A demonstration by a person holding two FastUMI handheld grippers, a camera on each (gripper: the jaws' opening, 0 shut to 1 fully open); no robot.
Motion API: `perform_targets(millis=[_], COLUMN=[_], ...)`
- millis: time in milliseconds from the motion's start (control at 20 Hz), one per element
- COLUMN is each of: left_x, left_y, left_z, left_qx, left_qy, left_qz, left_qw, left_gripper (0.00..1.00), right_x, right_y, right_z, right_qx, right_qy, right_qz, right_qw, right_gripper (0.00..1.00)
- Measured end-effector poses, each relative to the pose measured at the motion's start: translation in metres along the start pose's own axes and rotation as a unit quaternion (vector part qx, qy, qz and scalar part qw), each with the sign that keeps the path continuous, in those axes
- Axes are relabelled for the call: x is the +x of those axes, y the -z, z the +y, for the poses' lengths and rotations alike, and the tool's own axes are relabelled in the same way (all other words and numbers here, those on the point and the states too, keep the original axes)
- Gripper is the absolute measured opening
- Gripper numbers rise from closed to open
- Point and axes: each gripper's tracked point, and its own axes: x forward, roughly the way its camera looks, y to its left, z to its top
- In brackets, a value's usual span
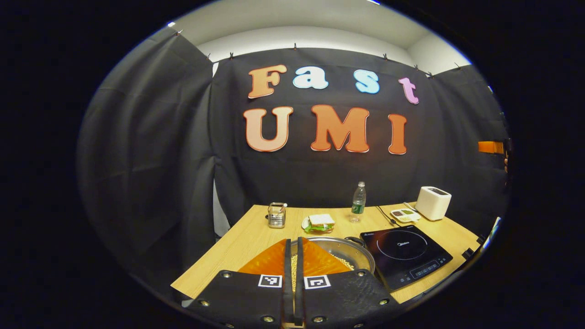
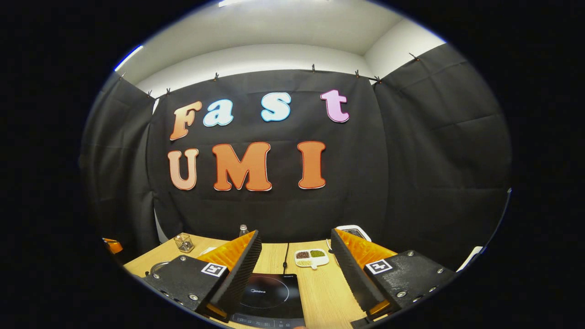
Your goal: First push the handle of the pot to place it horizontally, then grasp the pot with both hands and set it on the induction cooktop.
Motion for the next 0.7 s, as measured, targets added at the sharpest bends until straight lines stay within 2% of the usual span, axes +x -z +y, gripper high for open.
perform_targets(millis=[700], left_x=[0.004], left_y=[0.116], left_z=[0.022], left_qx=[-0.030], left_qy=[-0.017], left_qz=[0.111], left_qw=[0.993], left_gripper=[0.03], right_x=[0.011], right_y=[0.011], right_z=[0.010], right_qx=[-0.008], right_qy=[-0.001], right_qz=[0.006], right_qw=[1.000], right_gripper=[0.95])
